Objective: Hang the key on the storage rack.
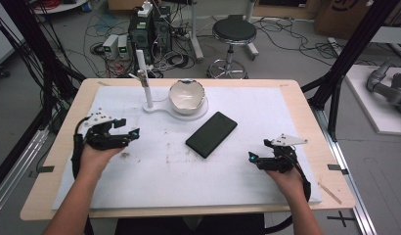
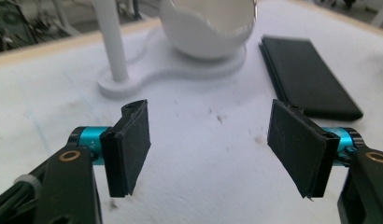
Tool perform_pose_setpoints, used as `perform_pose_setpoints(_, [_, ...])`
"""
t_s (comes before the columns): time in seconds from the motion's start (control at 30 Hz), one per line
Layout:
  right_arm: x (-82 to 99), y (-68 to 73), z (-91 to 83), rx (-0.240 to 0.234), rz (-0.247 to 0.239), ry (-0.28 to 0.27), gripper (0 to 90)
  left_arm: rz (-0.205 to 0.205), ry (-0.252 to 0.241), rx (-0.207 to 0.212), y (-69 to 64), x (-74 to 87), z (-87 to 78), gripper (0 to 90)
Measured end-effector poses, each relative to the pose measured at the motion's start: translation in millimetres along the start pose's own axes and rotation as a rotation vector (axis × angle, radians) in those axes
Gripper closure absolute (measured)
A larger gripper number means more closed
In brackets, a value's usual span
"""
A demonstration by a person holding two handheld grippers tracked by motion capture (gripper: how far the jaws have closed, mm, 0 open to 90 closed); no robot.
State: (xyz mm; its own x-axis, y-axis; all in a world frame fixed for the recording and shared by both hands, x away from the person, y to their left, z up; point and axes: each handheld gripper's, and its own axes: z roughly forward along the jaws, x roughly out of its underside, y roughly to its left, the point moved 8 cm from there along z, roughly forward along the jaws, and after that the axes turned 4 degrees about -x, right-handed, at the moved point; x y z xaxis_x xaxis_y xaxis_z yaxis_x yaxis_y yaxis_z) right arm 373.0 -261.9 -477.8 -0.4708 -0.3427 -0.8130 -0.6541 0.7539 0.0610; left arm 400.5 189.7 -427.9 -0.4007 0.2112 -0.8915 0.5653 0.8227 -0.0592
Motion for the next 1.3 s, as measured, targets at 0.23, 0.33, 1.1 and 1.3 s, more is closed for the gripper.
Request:
perform_pose_setpoints(0.23, [0.9,-3.0,1.4,0.008,0.007,0.006,17.9,-0.016,-0.008,0.023,4.1,12.9,10.6,23.9])
perform_pose_setpoints(0.33, [0.5,-6.2,0.5,0.019,0.032,-0.004,18.0,0.002,-0.012,0.044,1.1,13.4,15.0,22.0])
perform_pose_setpoints(1.1, [0.2,-11.8,-2.7,0.052,0.071,-0.018,17.9,0.011,0.035,0.110,-10.7,20.0,27.5,20.2])
perform_pose_setpoints(1.3, [0.5,-11.8,-2.5,0.049,0.072,-0.016,18.0,0.013,0.031,0.109,-11.0,19.3,26.5,20.2])
